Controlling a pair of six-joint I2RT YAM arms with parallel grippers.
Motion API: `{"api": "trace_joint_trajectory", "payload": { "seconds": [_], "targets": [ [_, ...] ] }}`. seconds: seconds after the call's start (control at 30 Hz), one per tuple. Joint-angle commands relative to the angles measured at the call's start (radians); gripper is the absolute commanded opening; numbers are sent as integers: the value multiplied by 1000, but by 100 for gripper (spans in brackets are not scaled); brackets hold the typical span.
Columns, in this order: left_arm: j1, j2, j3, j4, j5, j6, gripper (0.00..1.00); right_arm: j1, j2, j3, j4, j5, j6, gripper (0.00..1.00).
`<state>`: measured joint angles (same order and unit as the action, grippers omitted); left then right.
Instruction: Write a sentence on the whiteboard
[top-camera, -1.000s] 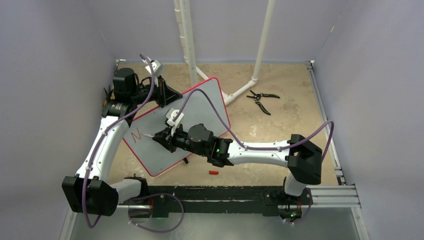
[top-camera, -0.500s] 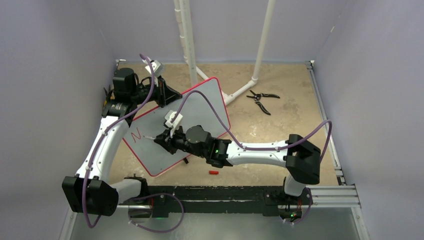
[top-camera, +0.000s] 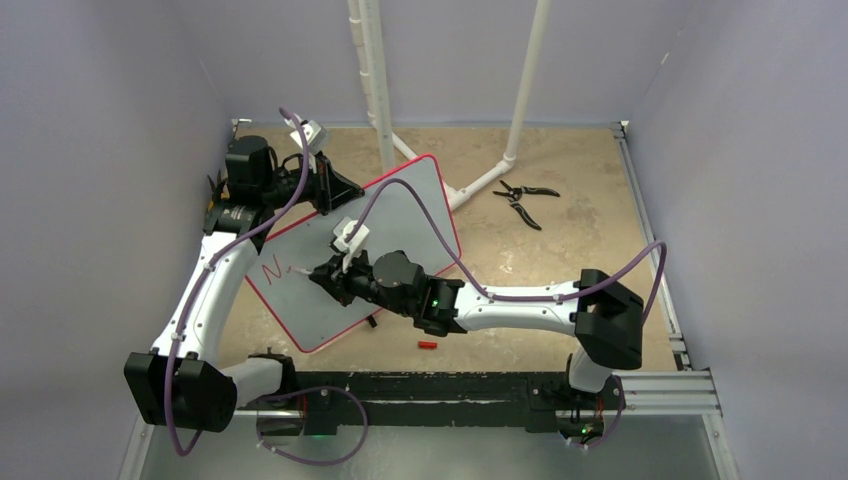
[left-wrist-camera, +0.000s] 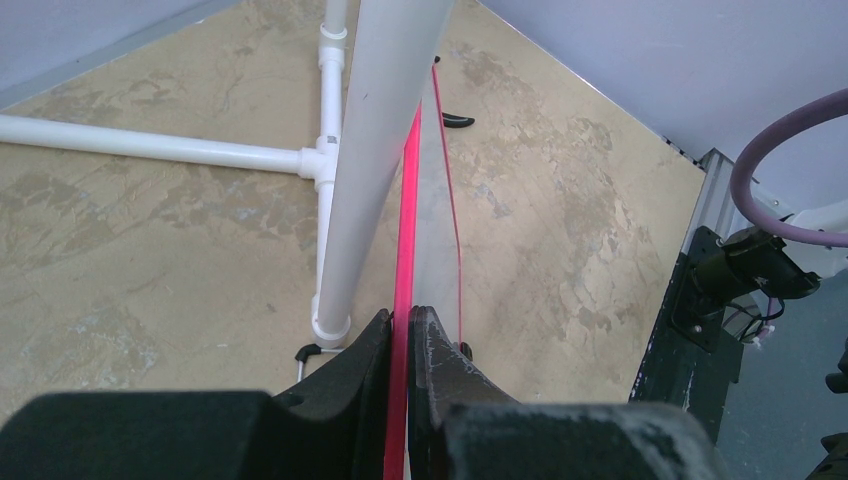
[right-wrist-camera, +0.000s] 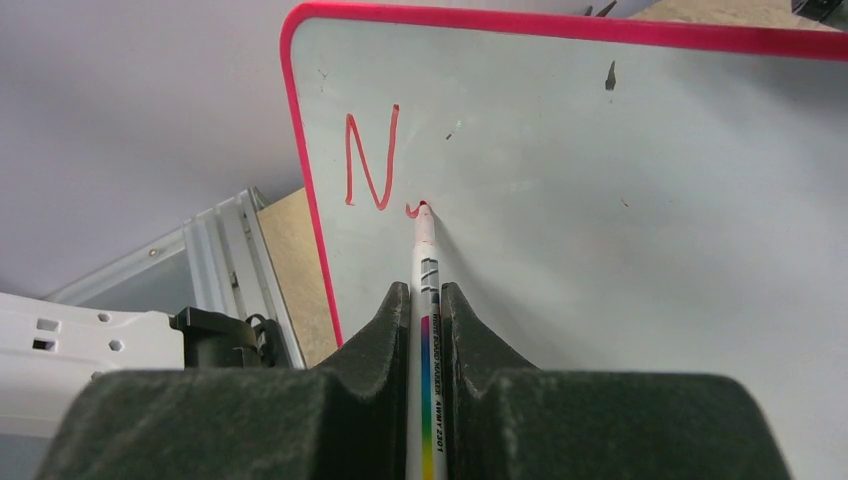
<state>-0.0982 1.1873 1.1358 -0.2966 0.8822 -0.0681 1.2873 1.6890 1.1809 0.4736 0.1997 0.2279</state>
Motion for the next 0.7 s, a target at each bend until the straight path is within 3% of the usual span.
{"api": "trace_joint_trajectory", "payload": {
  "seconds": [0.0,0.67],
  "targets": [
    [22,0,-1,39,-25,-2,0,-8,-34,32,44,41,-15,0],
    [28,6,-1,40,-24,-3,0,-6,12,23,37,-80,-44,0]
  ]
}}
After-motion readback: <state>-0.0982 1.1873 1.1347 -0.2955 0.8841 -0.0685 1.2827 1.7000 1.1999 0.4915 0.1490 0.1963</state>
